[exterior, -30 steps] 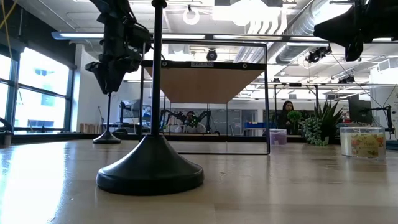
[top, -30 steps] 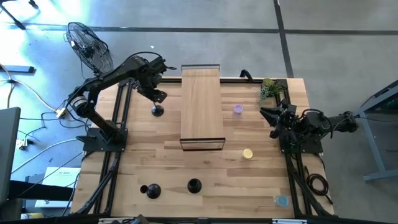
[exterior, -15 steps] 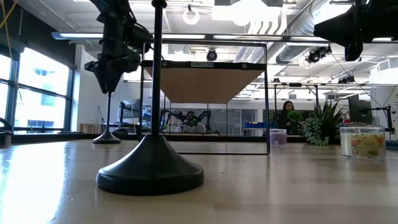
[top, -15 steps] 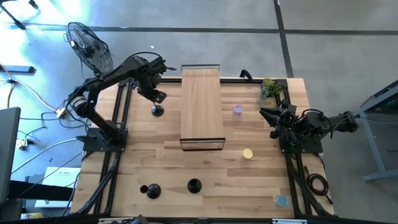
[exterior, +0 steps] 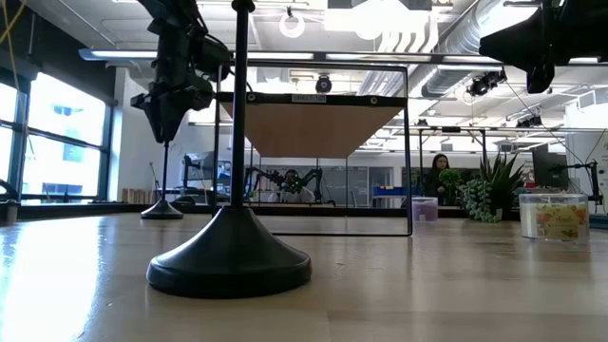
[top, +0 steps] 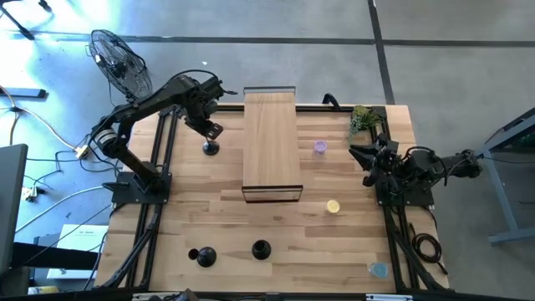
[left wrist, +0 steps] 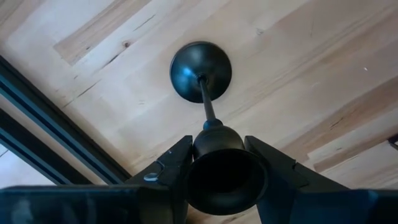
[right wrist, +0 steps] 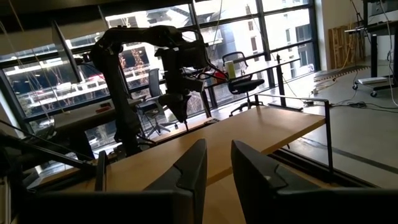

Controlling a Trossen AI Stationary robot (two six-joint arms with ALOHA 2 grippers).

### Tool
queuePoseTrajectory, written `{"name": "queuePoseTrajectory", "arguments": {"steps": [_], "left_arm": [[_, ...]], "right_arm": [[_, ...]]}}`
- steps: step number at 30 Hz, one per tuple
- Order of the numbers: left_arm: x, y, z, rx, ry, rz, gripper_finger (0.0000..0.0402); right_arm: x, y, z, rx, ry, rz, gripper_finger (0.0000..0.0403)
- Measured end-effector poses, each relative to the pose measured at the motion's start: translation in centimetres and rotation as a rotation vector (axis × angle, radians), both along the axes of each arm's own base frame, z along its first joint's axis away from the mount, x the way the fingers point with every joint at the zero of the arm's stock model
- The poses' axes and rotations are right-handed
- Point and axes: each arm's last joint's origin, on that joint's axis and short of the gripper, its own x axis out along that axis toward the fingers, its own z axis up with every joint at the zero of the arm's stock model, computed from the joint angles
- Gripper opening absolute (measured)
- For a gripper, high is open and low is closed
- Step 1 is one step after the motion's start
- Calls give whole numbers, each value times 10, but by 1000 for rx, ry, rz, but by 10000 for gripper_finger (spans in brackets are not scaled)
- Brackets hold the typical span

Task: Pick & Place candle stick holders
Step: Put the top candle holder on the shelf

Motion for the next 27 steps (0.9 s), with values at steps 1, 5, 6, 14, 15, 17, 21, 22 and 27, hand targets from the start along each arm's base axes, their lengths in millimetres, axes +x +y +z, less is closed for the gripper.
{"name": "queuePoseTrajectory", "arguments": {"steps": [1, 5, 6, 14, 15, 17, 21, 22, 27], "left_arm": [[0, -1, 1, -6, -5, 0, 126], [-2, -2, 11, 6, -34, -6, 126], [-2, -2, 15, 15, -42, -16, 126], [-8, -6, 57, 88, -16, -50, 126], [-9, -7, 64, 95, -25, -50, 126], [-11, -9, 77, 110, -43, -47, 126], [-11, -11, 104, 171, -125, -49, 126], [-12, -13, 110, 185, -142, -51, 126], [-10, -21, 134, 245, -223, -79, 126]], "right_arm": [[0, 0, 0, 0, 0, 1, 69], [0, 0, 0, -2, 0, 3, 69], [0, 0, 0, -5, -1, 1, 69], [-2, 0, 9, -73, -57, -13, 68], [-2, 0, 11, -83, -68, -11, 68], [-3, 0, 13, -104, -87, -11, 68], [-3, -2, 14, -88, -88, -74, 72], [-4, -2, 14, -78, -91, -83, 75], [-4, -3, 14, -48, -103, -87, 105]]}}
